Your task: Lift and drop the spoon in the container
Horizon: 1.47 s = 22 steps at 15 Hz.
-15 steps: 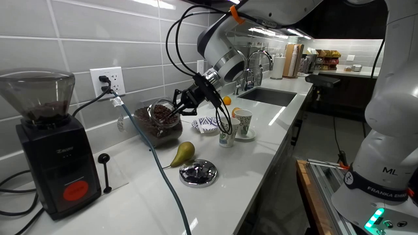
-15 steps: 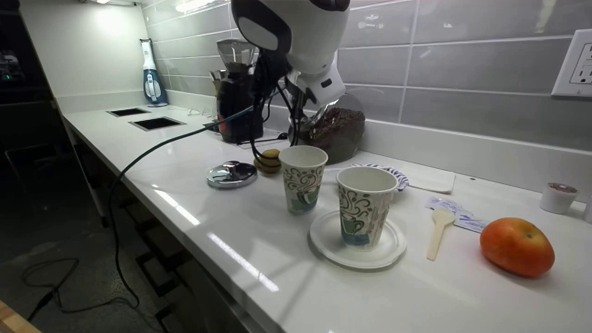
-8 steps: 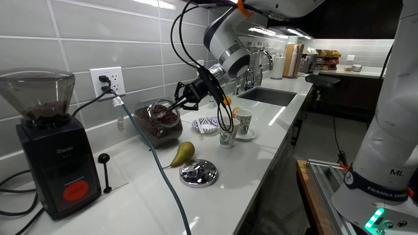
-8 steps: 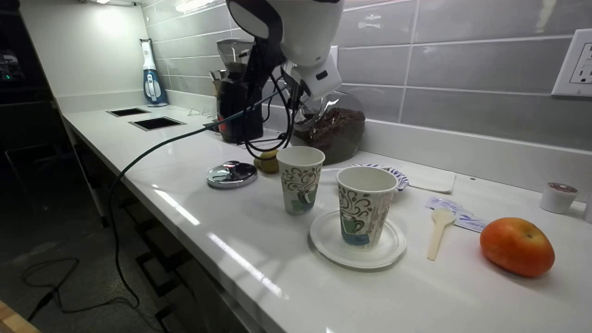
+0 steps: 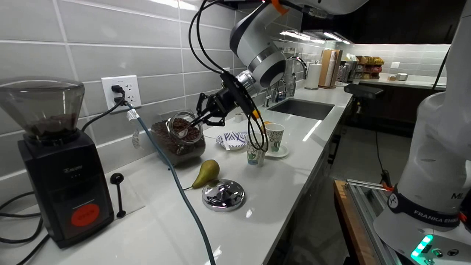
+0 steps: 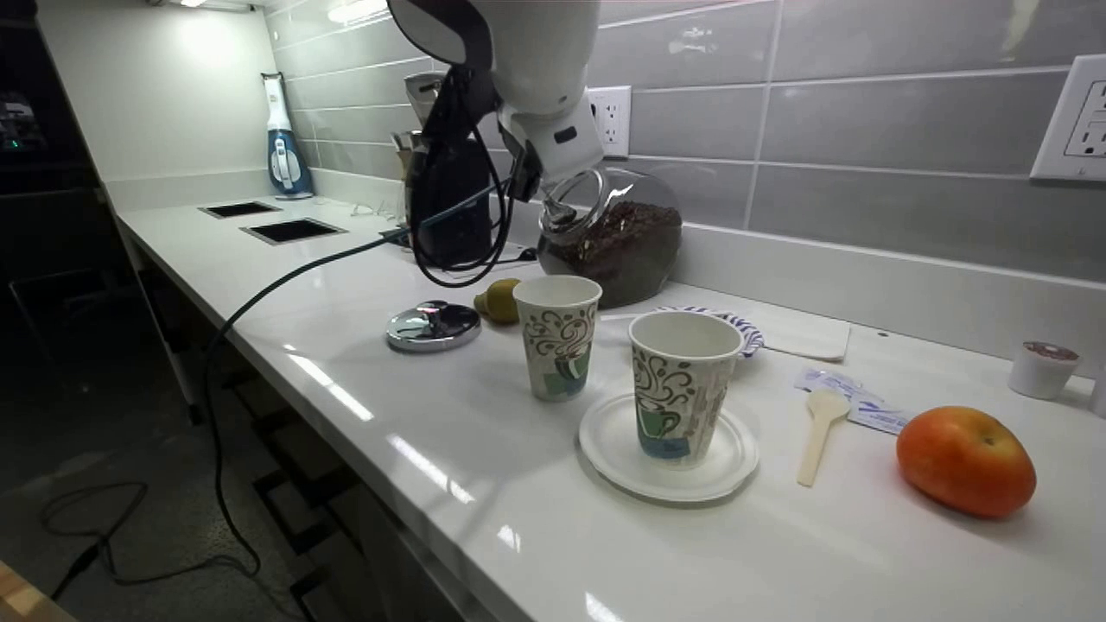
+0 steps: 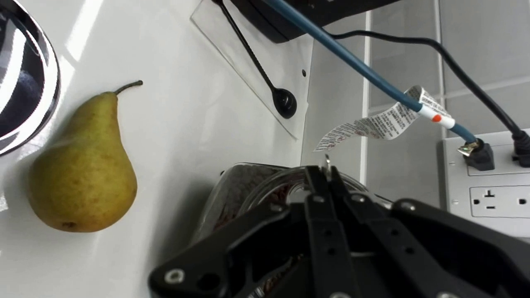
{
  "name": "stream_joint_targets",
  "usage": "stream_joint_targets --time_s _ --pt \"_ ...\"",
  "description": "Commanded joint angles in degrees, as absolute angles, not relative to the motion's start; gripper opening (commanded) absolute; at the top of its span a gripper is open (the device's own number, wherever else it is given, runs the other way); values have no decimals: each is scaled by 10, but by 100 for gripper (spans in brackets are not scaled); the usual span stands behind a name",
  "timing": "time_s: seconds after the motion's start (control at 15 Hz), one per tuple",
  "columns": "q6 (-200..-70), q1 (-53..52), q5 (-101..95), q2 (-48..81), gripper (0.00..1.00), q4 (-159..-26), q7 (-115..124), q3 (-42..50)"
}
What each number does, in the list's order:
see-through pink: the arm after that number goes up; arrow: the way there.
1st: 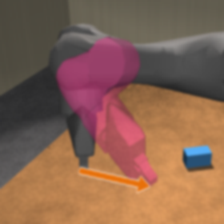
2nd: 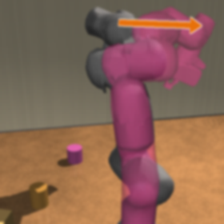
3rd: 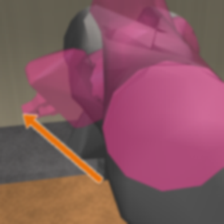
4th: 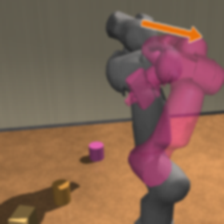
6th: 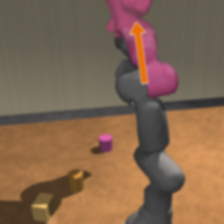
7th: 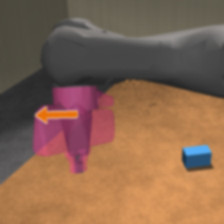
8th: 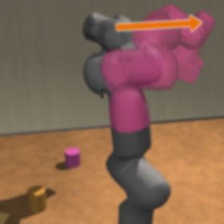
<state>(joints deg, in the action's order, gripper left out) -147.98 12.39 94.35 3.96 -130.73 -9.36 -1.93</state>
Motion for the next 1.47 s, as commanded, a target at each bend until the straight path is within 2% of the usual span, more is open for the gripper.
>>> stream_joint_targets --time_s 0.0,0.67,1.4 --pt "-1520 78 976 21 1 -1320 -65 2" --pt "-1588 90 1157 17 1 -1307 -163 -22" --pt "-1601 89 1314 14 1 -1310 -333 -22"
